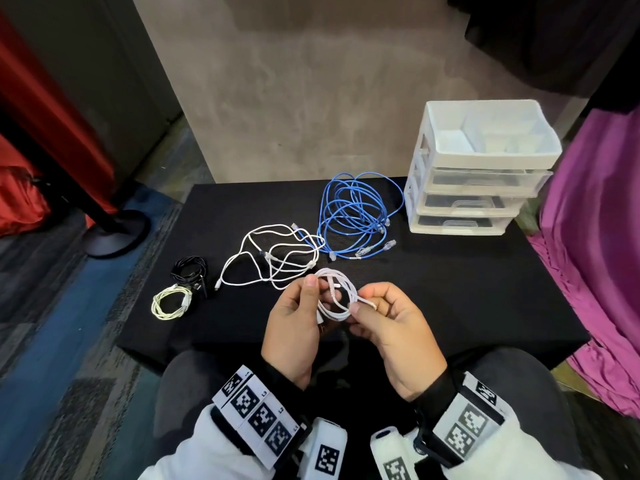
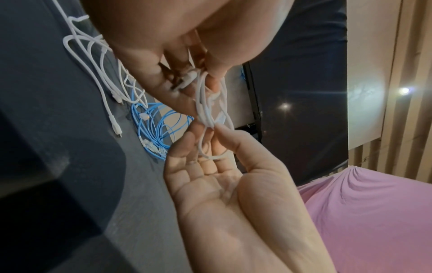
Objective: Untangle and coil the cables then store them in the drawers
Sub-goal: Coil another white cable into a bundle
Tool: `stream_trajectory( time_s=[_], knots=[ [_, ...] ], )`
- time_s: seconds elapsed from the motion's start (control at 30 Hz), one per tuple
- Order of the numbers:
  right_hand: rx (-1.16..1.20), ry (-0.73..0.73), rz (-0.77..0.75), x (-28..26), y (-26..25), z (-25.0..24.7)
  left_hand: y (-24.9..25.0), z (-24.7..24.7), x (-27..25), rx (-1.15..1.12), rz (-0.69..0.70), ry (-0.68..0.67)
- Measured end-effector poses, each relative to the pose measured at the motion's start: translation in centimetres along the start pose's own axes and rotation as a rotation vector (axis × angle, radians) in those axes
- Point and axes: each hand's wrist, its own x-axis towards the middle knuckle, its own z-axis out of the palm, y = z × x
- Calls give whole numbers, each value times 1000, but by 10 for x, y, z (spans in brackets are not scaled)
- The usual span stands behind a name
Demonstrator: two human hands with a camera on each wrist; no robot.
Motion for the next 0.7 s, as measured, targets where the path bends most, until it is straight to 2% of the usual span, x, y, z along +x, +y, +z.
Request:
stream_trajectory(
  time_s=[0.13,0.23,0.3,0.4,0.57,0.7],
  knots=[
    [-262,-82,-107,3,-1,-5,-6,-2,1,51,40,34],
    [-568,-98,-254,3,1,-5,-7,-3,5,88,31,22],
    [-820,-138,-418,3,-3,-6,-7,-3,5,122,11,-37],
    [-1165,-273,-738,5,-13,-10,-6,-3,2,182,-25,-130],
    [-1201,-421,-853,4,-25,-14,0,-7,2,138,-85,-178],
    [-984,-439,-774,4,-31,-12,-7,-11,0,251,-109,-215]
  ],
)
